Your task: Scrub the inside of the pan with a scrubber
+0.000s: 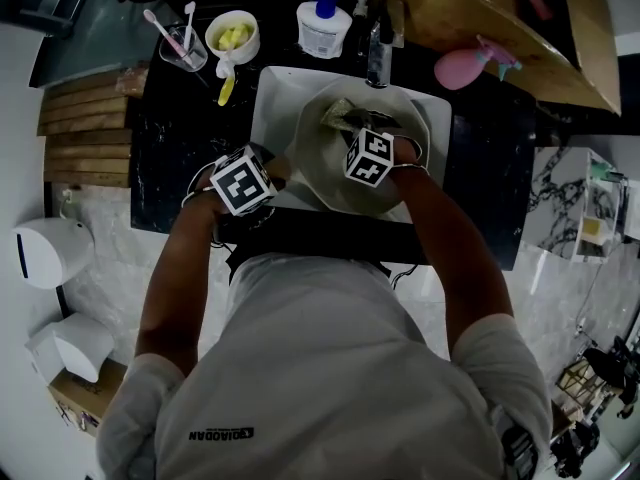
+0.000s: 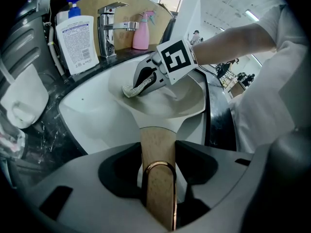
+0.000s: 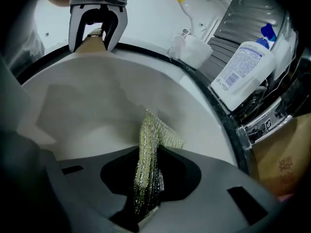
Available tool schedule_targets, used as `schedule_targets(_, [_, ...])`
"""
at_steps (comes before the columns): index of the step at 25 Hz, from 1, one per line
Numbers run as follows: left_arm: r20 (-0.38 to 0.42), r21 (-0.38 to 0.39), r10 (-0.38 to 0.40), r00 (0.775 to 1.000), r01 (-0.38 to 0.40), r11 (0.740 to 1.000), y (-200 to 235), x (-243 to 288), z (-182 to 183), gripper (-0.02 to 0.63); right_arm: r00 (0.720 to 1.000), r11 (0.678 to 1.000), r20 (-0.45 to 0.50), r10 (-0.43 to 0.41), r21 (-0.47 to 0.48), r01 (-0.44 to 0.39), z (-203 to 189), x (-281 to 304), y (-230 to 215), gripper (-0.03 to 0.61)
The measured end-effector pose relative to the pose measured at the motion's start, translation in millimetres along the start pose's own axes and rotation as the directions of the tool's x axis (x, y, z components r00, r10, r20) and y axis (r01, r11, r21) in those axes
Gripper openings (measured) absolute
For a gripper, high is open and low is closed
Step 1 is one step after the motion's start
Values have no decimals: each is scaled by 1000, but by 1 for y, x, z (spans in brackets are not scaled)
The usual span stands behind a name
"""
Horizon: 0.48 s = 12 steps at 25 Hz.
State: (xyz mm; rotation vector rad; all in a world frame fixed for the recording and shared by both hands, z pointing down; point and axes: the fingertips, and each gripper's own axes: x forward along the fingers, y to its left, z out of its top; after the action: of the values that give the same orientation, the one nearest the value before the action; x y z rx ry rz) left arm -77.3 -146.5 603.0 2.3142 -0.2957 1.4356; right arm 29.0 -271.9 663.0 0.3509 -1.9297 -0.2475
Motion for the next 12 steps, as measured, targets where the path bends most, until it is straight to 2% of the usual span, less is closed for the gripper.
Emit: schedule_targets(12, [5, -6, -7, 1000, 7, 1000, 1, 4, -3, 221, 987, 989, 68, 145, -40, -142, 11, -6, 35, 109])
